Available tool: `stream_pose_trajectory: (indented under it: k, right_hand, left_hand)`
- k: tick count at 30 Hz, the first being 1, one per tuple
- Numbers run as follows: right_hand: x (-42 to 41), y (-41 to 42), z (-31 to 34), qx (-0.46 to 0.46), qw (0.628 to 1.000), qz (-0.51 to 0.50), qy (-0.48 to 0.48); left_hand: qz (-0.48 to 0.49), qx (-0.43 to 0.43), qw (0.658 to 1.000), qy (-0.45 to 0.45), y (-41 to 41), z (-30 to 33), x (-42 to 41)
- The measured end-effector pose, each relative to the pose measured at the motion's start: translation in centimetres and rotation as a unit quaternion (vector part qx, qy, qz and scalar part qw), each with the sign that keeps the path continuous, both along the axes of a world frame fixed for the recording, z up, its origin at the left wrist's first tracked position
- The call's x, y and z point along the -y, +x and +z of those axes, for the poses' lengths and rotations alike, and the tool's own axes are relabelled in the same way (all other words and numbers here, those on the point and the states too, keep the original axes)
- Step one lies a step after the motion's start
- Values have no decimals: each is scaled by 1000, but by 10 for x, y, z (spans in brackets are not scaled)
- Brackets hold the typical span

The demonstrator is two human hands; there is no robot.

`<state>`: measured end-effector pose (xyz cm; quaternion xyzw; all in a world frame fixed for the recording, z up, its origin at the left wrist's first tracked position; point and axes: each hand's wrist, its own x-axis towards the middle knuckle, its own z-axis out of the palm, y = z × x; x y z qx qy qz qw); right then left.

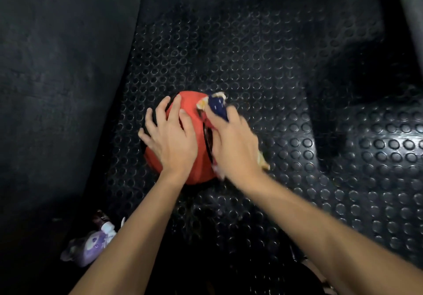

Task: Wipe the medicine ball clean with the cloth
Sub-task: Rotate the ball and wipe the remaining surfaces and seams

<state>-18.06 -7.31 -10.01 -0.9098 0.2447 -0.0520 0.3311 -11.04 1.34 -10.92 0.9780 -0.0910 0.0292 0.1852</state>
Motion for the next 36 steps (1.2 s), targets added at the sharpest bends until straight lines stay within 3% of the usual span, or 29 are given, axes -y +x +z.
stream_pose_trajectory:
  k: [5, 9, 14, 18, 20, 24, 27, 30, 33, 36]
  right_hand:
    - [-28, -42, -22, 9, 994, -54, 92]
    - [-15, -13, -26, 40, 982, -126, 137]
    - [30, 24, -38, -82, 944, -207, 242]
    - [-5, -1, -14, 20, 987, -107, 114]
    - [-15, -15, -20, 61, 991, -72, 99]
    - [-4, -13, -45, 8, 960, -205, 191]
    - [1, -8, -45, -54, 943, -238, 225]
    - [-7, -15, -28, 13, 974, -174, 143]
    - [-21, -20, -23, 60, 986, -99, 122]
    - [-21, -18, -25, 76, 972, -165, 152]
  left_hand:
    - [36, -36, 998, -26, 11, 4, -6]
    - [-53, -35, 998, -14, 11, 4, -25]
    - [-23, 12, 1000, -11, 7, -1, -15]
    - [-13, 9, 1000, -1, 11, -3, -8]
    - [-10, 12, 1000, 1, 13, -5, -9]
    - [-17, 22, 1000, 3, 6, -5, -10]
    - [-22, 24, 999, 7, 5, -4, -6]
    - [-37, 35, 999, 11, 6, -3, -1]
    - [-34, 35, 999, 17, 9, -5, -3]
    - [-40, 30, 999, 17, 8, -5, -5]
